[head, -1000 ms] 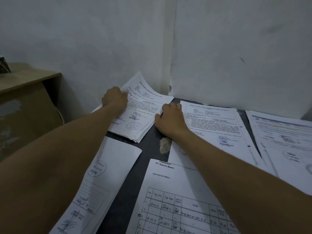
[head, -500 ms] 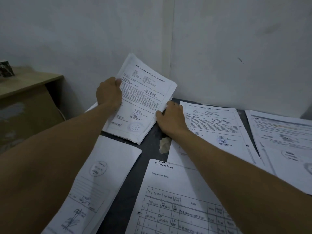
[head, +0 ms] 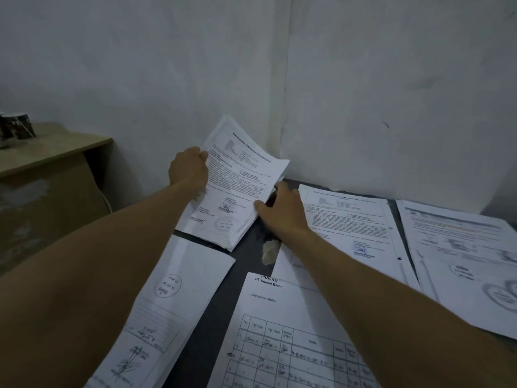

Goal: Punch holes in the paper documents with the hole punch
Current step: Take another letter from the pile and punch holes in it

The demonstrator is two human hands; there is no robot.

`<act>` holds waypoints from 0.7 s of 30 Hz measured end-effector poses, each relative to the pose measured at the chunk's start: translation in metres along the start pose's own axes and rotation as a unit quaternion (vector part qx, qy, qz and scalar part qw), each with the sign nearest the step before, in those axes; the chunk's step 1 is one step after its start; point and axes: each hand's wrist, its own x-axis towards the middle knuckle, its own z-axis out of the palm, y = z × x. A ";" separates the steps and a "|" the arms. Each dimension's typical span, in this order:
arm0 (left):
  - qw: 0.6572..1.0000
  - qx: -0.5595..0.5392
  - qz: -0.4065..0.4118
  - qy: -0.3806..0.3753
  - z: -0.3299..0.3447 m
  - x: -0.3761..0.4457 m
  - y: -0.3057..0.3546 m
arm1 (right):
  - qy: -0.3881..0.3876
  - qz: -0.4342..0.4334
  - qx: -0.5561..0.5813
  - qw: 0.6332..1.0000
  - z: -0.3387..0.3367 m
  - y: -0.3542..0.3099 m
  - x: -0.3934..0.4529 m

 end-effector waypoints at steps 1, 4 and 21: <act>1.000 0.001 -0.006 -0.017 0.006 -0.001 -0.001 | -0.002 -0.003 -0.007 1.000 0.000 0.002 0.001; 0.999 0.009 -0.019 -0.047 0.019 -0.003 -0.004 | 0.000 -0.011 -0.034 0.999 0.003 0.005 0.002; 0.986 0.157 0.058 -0.005 0.050 -0.016 -0.019 | -0.027 -0.034 0.122 0.992 -0.005 0.003 0.000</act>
